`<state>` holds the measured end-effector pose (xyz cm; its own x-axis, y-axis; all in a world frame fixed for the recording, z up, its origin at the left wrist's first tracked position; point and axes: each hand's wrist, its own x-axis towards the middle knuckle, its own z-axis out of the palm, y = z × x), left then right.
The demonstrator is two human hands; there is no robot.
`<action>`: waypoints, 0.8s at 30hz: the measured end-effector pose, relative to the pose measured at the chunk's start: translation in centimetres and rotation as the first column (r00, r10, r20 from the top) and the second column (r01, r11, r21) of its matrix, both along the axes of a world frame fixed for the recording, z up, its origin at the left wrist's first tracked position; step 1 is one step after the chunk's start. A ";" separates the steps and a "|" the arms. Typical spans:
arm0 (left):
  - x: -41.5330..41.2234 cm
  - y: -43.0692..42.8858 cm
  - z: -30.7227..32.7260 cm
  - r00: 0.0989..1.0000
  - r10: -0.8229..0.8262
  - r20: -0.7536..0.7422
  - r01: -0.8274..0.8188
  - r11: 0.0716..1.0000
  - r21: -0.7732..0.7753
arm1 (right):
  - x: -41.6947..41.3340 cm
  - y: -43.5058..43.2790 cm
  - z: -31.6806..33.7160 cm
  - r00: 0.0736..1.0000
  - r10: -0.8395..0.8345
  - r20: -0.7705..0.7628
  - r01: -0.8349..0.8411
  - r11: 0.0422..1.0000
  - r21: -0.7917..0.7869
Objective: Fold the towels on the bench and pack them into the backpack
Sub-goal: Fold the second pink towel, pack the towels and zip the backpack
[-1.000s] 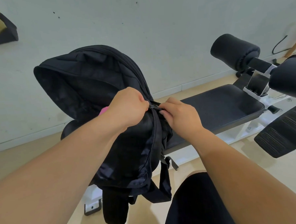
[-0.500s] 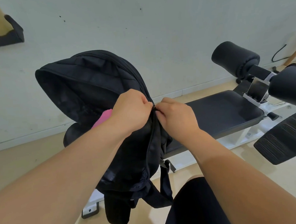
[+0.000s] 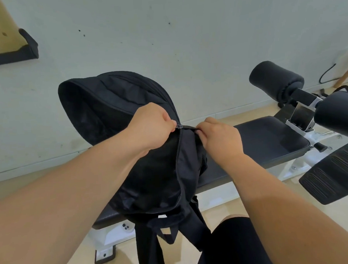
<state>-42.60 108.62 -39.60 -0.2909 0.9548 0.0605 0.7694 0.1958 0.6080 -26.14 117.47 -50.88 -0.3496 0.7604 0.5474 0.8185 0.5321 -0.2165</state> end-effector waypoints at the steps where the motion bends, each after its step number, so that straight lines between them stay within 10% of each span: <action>1: -0.1 -0.2 -0.1 1.000 0.003 0.007 -0.003 1.000 0.006 | -0.2 0.0 0.2 1.000 0.001 -0.002 -0.001 1.000 -0.021; 11: -0.5 -1.6 -1.3 0.986 0.005 0.168 -0.017 0.998 0.065 | -1.3 -1.7 3.5 0.883 0.417 -0.215 -0.457 0.868 -0.194; 24: 0.2 -1.6 -0.8 0.992 0.054 0.118 -0.067 0.992 0.106 | -1.9 -2.9 1.5 0.995 0.059 0.078 -0.077 0.964 0.253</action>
